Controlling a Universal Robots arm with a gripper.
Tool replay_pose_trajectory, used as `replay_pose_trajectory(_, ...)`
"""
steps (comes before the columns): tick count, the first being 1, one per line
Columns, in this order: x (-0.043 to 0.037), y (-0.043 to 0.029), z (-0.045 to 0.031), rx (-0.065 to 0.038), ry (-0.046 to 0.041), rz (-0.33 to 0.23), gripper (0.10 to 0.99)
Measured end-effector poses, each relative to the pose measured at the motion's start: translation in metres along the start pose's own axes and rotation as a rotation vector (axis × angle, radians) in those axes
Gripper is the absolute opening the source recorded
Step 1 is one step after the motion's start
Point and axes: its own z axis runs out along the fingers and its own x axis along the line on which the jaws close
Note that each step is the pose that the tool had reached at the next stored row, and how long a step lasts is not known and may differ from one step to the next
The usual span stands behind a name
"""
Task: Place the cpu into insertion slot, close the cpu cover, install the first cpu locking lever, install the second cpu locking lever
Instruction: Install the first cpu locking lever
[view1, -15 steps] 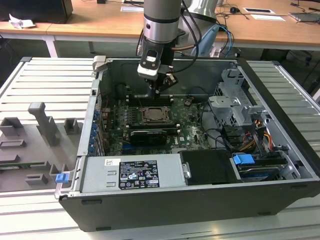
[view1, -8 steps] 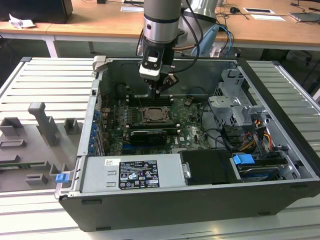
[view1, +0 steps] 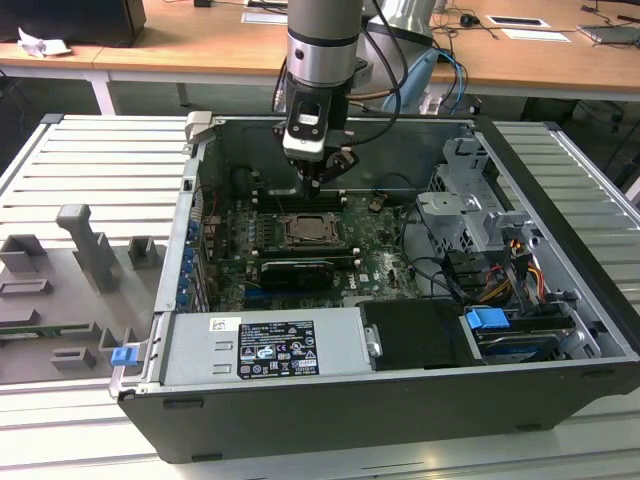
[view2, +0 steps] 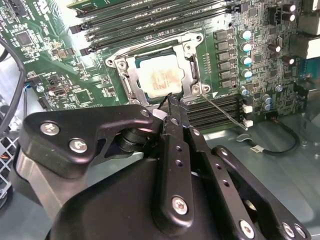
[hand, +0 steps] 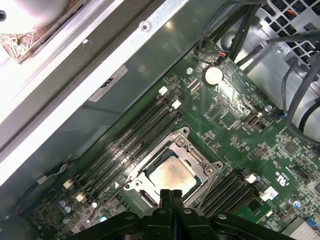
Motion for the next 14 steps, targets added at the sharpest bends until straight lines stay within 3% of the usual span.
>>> replay_pose_trajectory(14, -0.0002, -0.0002, 0.0000, 0.001, 0.0009, -0.092, 0.106)
